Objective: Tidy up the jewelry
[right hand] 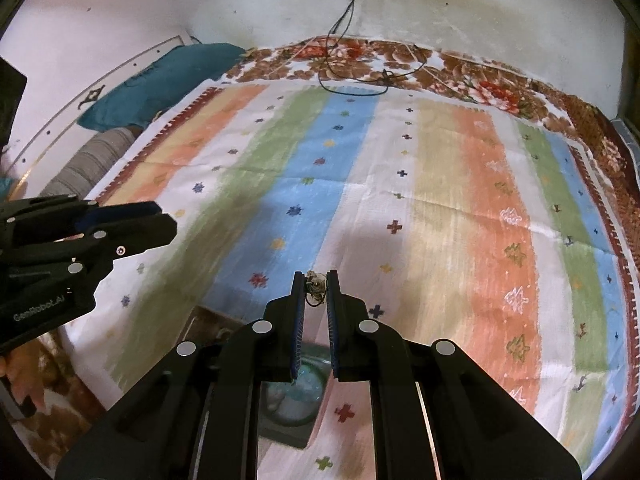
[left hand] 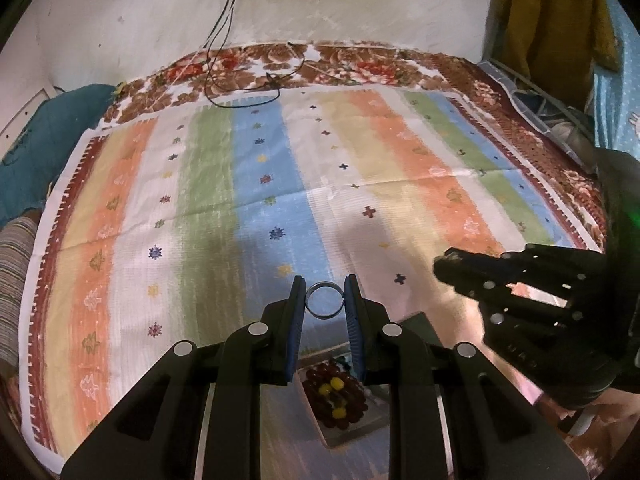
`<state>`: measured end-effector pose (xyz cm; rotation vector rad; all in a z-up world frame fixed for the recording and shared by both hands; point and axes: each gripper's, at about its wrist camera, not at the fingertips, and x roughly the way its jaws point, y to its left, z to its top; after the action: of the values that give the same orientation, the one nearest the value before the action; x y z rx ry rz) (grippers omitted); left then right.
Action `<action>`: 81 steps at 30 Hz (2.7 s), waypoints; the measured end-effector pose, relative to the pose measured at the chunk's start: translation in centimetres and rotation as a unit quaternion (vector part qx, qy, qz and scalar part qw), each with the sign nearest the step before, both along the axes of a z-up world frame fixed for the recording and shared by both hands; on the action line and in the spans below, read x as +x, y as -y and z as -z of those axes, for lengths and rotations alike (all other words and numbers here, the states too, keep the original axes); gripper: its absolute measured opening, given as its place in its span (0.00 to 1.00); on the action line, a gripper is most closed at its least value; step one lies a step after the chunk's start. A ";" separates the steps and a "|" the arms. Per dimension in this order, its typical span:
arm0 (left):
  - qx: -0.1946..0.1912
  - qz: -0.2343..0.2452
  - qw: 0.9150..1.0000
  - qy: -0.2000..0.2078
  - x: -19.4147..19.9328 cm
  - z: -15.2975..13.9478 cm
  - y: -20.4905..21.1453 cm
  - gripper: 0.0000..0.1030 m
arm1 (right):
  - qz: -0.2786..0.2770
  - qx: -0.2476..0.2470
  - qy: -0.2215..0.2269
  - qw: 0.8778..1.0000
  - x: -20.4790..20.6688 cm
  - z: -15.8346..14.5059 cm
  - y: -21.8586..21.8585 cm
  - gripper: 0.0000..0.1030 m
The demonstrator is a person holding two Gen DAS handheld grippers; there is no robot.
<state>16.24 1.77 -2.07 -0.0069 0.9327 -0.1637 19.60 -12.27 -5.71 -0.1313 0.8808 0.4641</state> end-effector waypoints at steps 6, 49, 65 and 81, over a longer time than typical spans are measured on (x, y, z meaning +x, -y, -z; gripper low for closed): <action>-0.003 0.009 1.000 0.005 -1.3 -0.3 0.6 0.19 | 0.001 0.012 -0.002 1.000 -1.1 -0.1 0.3 0.11; -0.023 -0.030 0.999 -0.008 -5.3 -0.5 -0.9 0.55 | 0.001 -0.007 0.019 1.000 -5.7 -0.6 1.0 0.57; -0.004 -0.029 1.000 -0.004 -8.3 0.0 -0.7 0.94 | 0.018 0.017 0.024 0.999 -7.5 -1.0 3.6 0.88; 0.036 -0.037 0.999 0.010 -10.4 0.6 0.2 0.94 | 0.003 0.031 0.040 0.999 -9.8 -1.9 4.9 0.93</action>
<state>5.88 1.57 -2.70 0.0271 0.9172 -0.0604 9.83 -17.22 -3.79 -0.0892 0.7871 0.4767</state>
